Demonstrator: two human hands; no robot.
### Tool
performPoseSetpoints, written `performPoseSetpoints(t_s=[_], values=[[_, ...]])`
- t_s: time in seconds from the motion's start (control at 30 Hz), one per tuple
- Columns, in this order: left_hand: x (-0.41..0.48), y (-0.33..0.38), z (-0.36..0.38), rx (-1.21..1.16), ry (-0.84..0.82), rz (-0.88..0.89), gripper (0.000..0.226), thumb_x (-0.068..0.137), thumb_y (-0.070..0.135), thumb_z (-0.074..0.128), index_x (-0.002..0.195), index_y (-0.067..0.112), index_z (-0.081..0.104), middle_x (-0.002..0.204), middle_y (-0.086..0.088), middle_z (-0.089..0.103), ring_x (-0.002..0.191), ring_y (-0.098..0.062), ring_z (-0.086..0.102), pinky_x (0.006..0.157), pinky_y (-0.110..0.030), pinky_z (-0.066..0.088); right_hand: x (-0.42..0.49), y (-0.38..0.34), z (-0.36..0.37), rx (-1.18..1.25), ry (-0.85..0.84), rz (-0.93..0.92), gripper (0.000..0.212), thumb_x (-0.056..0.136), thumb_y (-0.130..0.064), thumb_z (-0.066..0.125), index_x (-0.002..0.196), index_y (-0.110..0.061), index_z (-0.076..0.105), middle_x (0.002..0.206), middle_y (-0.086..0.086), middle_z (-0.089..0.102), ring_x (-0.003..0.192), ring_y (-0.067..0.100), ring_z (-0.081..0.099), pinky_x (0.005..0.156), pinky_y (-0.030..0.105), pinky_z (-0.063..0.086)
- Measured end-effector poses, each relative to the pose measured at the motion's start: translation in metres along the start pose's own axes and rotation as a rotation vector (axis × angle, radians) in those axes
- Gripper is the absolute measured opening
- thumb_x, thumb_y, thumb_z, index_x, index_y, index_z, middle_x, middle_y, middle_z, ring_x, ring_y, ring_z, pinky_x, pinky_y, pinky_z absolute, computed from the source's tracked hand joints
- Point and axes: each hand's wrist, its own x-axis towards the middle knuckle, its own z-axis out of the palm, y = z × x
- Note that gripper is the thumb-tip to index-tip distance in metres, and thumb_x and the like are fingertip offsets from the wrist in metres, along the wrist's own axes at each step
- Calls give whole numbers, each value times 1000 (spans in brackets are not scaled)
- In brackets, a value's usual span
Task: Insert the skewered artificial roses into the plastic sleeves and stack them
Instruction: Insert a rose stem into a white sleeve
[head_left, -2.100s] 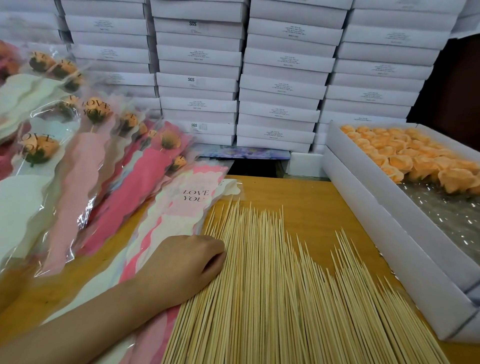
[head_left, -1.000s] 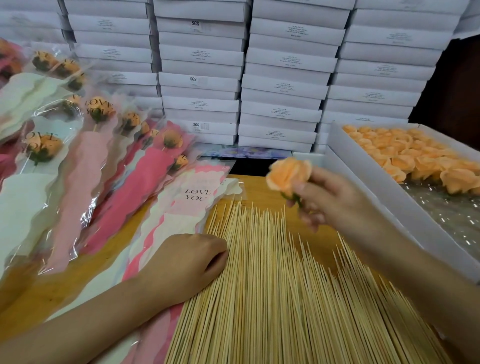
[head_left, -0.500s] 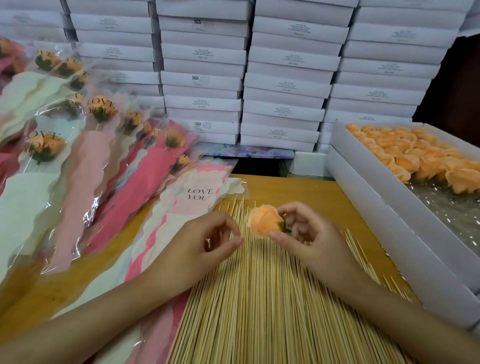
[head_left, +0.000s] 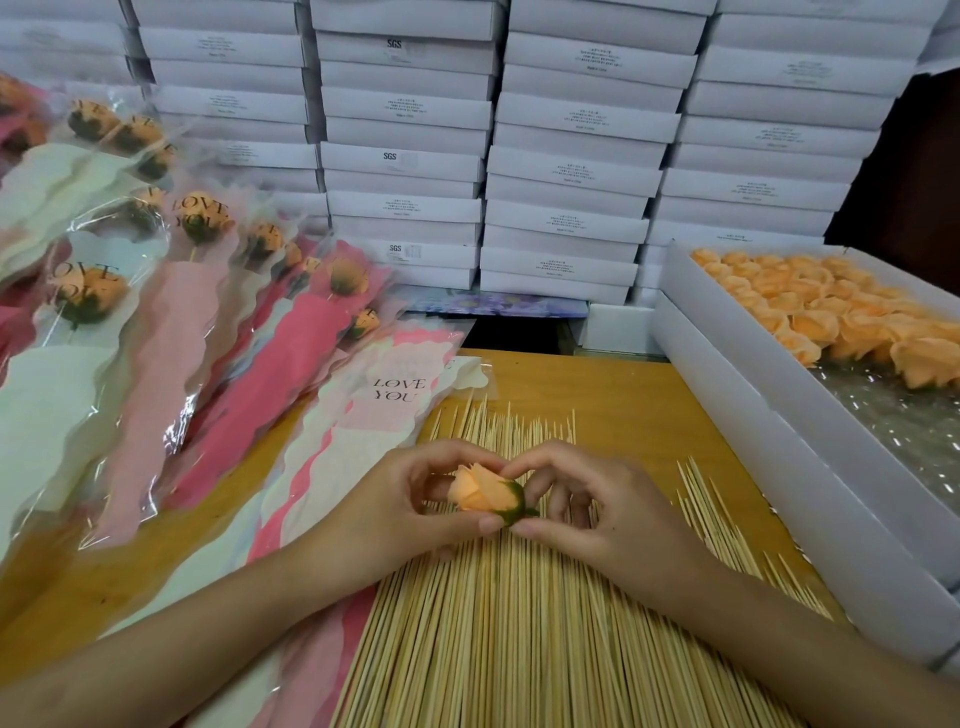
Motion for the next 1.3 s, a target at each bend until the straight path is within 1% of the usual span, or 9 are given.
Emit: performPoseSetpoints(t_s=[0.17, 0.3, 0.47, 0.57, 0.83, 0.97, 1.03, 1.2, 1.3], values=[[1, 2, -2, -130, 82, -7, 27, 84, 17, 73, 107, 6, 65, 86, -4, 71, 72, -17, 69, 51, -23, 52, 2, 2, -1, -103, 28, 21, 45, 82, -36, 73, 118, -48, 49, 104, -23, 56, 81, 8, 61, 68, 16, 47], [1, 1, -6, -297, 177, -43, 32, 78, 30, 72, 100, 8, 66, 85, -5, 67, 75, -21, 70, 48, -23, 51, -1, 10, -6, -284, 146, 121, 35, 87, -42, 62, 117, -44, 44, 80, -12, 51, 70, 7, 52, 59, 24, 45], [5, -6, -11, -469, 239, -137, 24, 78, 15, 76, 98, 8, 66, 89, -7, 69, 79, -20, 72, 49, -20, 54, -2, 16, -9, -550, 51, 233, 32, 94, -52, 49, 120, -39, 37, 68, -7, 52, 59, 5, 49, 50, 20, 30], [6, -8, -11, -461, 257, -162, 32, 74, 14, 80, 102, 6, 65, 87, -3, 69, 74, -15, 70, 49, -19, 53, -2, 16, -9, -591, 11, 271, 29, 95, -53, 44, 119, -39, 37, 67, -6, 55, 59, 5, 51, 49, 21, 31], [7, -11, -13, -411, 251, -173, 34, 65, 33, 81, 95, 20, 72, 81, -4, 67, 67, -16, 56, 51, -20, 49, -2, 15, -10, -531, -12, 274, 30, 95, -29, 50, 122, -37, 40, 65, -3, 56, 60, 9, 54, 55, 26, 42], [6, -11, -12, -393, 237, -161, 28, 67, 33, 80, 92, 23, 73, 78, -4, 68, 66, -12, 60, 51, -19, 49, -3, 18, -9, -470, 6, 265, 31, 94, -22, 51, 119, -38, 43, 62, 0, 56, 58, 13, 55, 56, 33, 46], [6, -10, -11, -377, 235, -173, 23, 70, 30, 79, 91, 25, 73, 77, -5, 68, 61, -11, 60, 49, -20, 48, -3, 20, -8, -424, 25, 264, 30, 94, -21, 52, 117, -38, 44, 61, -2, 55, 58, 14, 55, 54, 31, 45], [6, -7, -9, -409, 238, -158, 32, 76, 20, 79, 102, 11, 64, 78, -4, 67, 60, -11, 62, 47, -17, 49, -2, 25, -9, -317, 111, 272, 30, 93, -19, 56, 116, -37, 47, 65, -4, 56, 62, 8, 54, 55, 24, 43], [7, -5, -7, -448, 249, -140, 36, 74, 23, 69, 105, 8, 60, 84, -2, 66, 64, -13, 63, 48, -19, 50, 0, 26, -10, -222, 169, 293, 29, 94, -18, 57, 116, -36, 49, 66, -8, 58, 58, 6, 53, 56, 23, 43]])
